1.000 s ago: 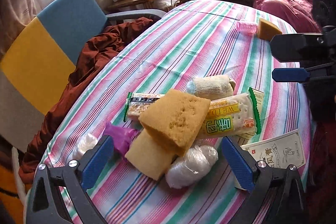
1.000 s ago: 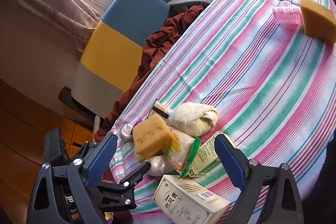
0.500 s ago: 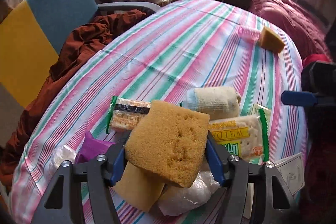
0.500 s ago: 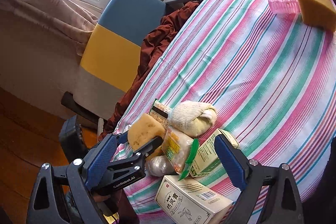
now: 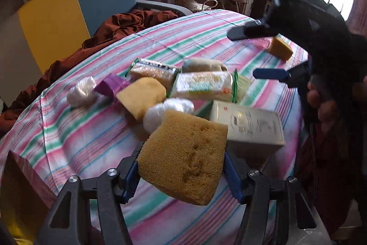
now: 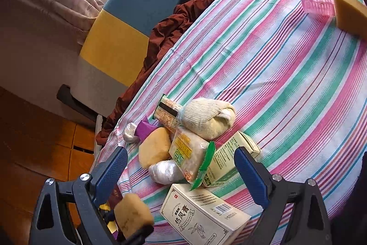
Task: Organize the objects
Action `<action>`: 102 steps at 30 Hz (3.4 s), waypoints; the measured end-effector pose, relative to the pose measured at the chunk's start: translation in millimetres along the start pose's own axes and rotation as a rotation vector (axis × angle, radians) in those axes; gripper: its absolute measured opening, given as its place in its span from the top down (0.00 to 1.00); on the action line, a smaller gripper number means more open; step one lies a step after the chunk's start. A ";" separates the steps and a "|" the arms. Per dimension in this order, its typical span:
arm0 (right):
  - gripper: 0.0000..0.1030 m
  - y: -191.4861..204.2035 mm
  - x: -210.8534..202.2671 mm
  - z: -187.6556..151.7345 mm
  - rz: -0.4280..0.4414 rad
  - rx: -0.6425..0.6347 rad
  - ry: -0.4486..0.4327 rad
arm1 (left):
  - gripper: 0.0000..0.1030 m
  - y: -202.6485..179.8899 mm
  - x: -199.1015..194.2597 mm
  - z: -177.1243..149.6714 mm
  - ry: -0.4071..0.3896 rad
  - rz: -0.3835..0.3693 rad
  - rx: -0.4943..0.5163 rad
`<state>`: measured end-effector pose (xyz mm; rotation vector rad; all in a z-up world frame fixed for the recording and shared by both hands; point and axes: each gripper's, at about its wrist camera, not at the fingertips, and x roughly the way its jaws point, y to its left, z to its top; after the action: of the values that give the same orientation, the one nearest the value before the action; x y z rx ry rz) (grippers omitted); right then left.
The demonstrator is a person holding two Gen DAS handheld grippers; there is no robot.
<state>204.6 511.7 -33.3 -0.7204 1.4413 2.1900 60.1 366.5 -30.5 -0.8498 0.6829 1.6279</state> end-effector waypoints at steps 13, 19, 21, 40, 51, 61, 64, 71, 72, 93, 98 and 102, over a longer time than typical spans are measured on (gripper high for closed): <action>0.07 22.7 24.1 -14.7 -0.092 -0.147 0.161 | 0.38 -18.4 5.8 -90.9 0.016 0.095 -0.075; 0.07 47.5 45.8 -40.0 -0.260 -0.352 0.329 | 0.36 -12.0 6.1 -95.0 -0.027 0.056 -0.111; 0.07 51.2 51.1 -51.6 -0.318 -0.423 0.377 | 0.36 -12.7 5.6 -95.9 -0.036 0.058 -0.110; 0.48 71.3 70.3 -107.3 -0.448 -0.667 0.428 | 0.39 -6.6 -2.5 -107.7 -0.087 0.045 -0.154; 0.50 84.2 88.5 -130.9 -0.396 -0.793 0.393 | 0.44 -4.4 -13.4 -116.8 -0.097 0.068 -0.176; 0.50 97.9 101.5 -138.0 -0.374 -0.815 0.394 | 0.44 -5.1 -31.8 -118.1 -0.111 0.060 -0.191; 0.50 101.8 102.8 -138.3 -0.363 -0.813 0.384 | 0.44 -0.7 -50.9 -117.1 -0.142 0.048 -0.221; 0.50 99.7 91.1 -135.6 -0.348 -0.821 0.379 | 0.43 43.7 -118.8 -118.9 -0.253 0.076 -0.397; 0.50 99.8 88.9 -135.5 -0.344 -0.823 0.377 | 0.43 54.7 -126.6 -121.7 -0.262 0.094 -0.432; 0.50 97.8 91.8 -149.1 -0.373 -0.865 0.395 | 0.41 235.4 -159.0 -223.6 -0.119 0.514 -0.862; 0.50 97.7 91.6 -148.8 -0.373 -0.863 0.394 | 0.39 242.0 -147.0 -228.5 -0.077 0.542 -0.873; 0.50 97.4 91.7 -147.3 -0.371 -0.860 0.395 | 0.33 236.3 -147.3 -232.8 -0.067 0.554 -0.867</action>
<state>103.0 344.6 -70.2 -1.6193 0.3572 2.3838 -112.7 47.6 -43.7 -1.2714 0.1233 2.5093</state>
